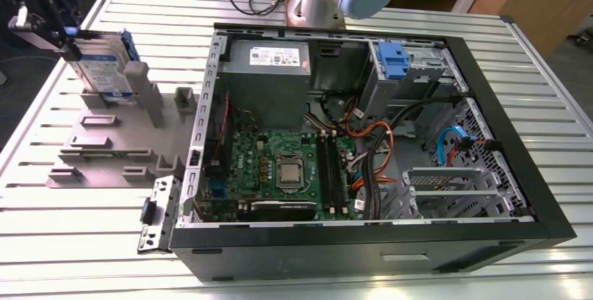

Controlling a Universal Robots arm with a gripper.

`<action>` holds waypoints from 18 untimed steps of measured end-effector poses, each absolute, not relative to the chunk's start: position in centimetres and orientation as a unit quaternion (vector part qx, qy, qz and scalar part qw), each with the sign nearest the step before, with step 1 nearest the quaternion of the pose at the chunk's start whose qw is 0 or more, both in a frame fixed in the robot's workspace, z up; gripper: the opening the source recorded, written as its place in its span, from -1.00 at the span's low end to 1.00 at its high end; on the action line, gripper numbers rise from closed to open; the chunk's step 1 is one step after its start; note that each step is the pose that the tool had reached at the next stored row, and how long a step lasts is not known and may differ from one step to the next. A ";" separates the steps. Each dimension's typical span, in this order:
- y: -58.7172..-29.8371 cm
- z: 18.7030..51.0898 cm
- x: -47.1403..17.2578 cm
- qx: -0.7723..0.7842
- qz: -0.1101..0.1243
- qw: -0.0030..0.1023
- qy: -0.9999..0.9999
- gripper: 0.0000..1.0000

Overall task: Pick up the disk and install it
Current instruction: 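Pick up the disk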

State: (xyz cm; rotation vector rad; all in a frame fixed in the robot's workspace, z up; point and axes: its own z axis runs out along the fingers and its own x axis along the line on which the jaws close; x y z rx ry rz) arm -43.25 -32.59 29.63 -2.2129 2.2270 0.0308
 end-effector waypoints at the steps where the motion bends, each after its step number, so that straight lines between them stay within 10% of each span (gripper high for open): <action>1: -32.6 29.6 -43.3 -0.705 0.010 0.001 0.709 -0.26; 18: -32.6 30.4 -43.3 -0.705 0.010 0.001 0.709 -0.26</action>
